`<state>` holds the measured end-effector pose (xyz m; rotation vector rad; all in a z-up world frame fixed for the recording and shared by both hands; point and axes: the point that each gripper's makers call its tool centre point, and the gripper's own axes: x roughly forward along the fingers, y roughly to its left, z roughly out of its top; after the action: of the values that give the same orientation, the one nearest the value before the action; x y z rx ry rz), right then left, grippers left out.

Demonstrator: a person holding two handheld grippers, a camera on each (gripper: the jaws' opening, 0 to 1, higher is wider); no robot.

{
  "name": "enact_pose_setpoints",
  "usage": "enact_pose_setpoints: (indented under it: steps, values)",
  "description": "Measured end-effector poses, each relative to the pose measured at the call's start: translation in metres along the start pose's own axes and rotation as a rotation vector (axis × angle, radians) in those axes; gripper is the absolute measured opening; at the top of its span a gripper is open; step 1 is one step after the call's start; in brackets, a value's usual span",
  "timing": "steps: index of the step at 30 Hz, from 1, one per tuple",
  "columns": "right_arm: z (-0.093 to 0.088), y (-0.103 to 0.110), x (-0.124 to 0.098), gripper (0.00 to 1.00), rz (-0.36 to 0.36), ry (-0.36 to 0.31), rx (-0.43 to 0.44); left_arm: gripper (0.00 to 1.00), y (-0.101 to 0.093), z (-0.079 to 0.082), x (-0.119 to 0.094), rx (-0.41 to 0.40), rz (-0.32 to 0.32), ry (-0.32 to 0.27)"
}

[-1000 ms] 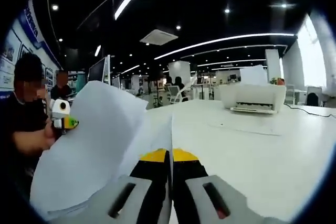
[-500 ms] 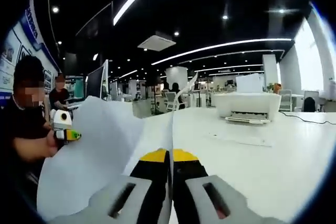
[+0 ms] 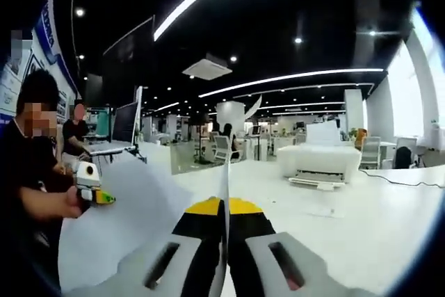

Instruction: Organize the stack of printing papers by aligning and flattening the scattered papers on the table

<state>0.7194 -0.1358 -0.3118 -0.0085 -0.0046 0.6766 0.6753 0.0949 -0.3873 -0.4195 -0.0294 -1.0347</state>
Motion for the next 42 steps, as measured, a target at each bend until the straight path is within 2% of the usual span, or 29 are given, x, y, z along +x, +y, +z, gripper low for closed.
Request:
enact_pose_setpoints:
  steps: [10, 17, 21, 28, 38, 42]
  values:
    - [0.045, 0.004, -0.021, 0.0, -0.02, -0.069, -0.06, 0.06, 0.0, 0.0, 0.0, -0.001, 0.002, 0.0]
    - [0.08, 0.021, -0.037, 0.0, -0.007, -0.131, -0.108, 0.06, 0.001, 0.0, -0.001, -0.001, 0.005, -0.003]
    - [0.099, 0.037, -0.045, 0.0, 0.017, -0.169, -0.141, 0.06, 0.001, 0.001, -0.001, -0.001, 0.006, -0.004]
    - [0.113, 0.054, -0.051, 0.0, 0.049, -0.193, -0.168, 0.06, 0.002, 0.001, -0.001, -0.002, 0.005, -0.005]
    - [0.112, 0.069, -0.051, 0.0, 0.103, -0.2, -0.148, 0.06, 0.004, 0.002, -0.001, -0.003, 0.004, -0.006]
    - [0.12, 0.082, -0.056, 0.0, 0.18, -0.24, -0.064, 0.06, 0.005, 0.002, -0.001, -0.003, 0.003, -0.006]
